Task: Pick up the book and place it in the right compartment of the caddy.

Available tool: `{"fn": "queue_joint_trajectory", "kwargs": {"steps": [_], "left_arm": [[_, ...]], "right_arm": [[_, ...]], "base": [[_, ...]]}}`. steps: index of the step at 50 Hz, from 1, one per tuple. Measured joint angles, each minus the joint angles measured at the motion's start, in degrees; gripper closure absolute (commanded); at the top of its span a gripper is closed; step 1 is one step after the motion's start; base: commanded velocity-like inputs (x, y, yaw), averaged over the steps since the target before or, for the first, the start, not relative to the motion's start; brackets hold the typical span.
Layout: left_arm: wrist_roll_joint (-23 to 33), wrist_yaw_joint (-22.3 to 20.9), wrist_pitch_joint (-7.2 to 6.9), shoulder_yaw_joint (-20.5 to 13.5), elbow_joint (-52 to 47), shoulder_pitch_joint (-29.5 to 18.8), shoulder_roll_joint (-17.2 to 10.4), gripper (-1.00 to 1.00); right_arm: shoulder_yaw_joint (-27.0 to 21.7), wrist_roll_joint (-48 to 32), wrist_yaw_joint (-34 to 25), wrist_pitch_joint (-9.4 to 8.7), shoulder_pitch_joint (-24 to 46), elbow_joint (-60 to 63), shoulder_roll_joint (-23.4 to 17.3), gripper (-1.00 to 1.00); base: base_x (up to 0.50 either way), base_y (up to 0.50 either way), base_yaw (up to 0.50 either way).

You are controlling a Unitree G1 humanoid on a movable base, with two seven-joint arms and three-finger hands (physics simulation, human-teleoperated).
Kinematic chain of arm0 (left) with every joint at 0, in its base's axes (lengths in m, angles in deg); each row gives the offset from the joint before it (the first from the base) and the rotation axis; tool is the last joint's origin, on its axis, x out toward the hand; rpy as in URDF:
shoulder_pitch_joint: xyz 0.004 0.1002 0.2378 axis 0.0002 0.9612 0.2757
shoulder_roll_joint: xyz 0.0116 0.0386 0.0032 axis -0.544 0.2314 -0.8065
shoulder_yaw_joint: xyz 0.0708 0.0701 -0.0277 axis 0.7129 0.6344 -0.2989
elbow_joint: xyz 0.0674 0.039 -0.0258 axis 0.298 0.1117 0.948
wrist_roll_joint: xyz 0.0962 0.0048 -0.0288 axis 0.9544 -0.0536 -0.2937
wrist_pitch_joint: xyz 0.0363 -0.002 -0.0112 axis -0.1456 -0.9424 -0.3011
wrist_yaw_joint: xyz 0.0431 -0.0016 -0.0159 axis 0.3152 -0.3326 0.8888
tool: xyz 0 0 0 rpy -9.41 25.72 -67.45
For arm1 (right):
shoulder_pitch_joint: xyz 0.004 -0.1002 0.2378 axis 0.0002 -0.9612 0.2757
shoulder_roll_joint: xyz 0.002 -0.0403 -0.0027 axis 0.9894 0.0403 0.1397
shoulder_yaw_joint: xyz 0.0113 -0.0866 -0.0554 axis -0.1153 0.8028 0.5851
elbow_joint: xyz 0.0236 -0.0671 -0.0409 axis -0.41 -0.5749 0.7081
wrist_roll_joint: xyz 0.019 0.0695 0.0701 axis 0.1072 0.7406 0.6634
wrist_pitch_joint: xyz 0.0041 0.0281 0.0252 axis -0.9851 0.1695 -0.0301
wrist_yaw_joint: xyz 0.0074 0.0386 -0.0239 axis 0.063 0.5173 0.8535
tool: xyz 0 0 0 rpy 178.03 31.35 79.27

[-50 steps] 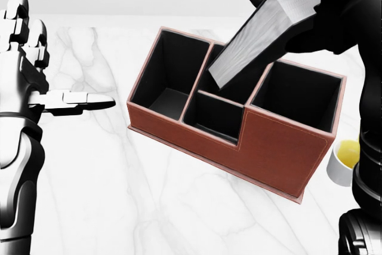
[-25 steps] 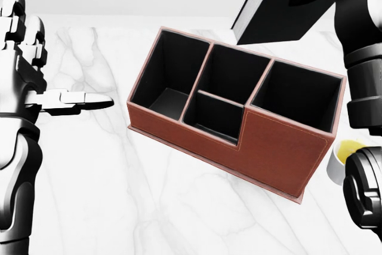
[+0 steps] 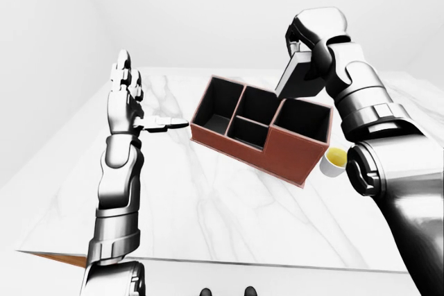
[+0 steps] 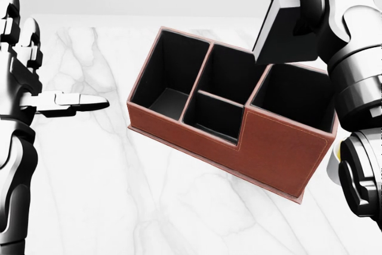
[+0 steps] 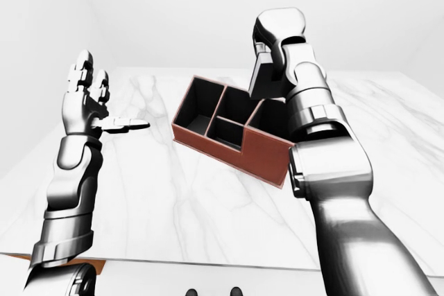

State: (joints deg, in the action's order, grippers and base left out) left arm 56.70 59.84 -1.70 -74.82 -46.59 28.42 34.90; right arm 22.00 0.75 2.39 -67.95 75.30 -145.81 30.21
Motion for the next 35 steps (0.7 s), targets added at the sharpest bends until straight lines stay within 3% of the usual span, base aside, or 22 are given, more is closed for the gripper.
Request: {"fn": "queue_joint_trajectory", "kwargs": {"steps": [35], "left_arm": [[0.06, 0.45, 0.00, -0.25, -0.55, 1.53, 0.15, -1.00]], "right_arm": [[-0.80, -8.18, 8.40, 0.00, -2.30, -8.00, 0.94, 1.00]], "base": [[0.00, 0.00, 0.00]]}}
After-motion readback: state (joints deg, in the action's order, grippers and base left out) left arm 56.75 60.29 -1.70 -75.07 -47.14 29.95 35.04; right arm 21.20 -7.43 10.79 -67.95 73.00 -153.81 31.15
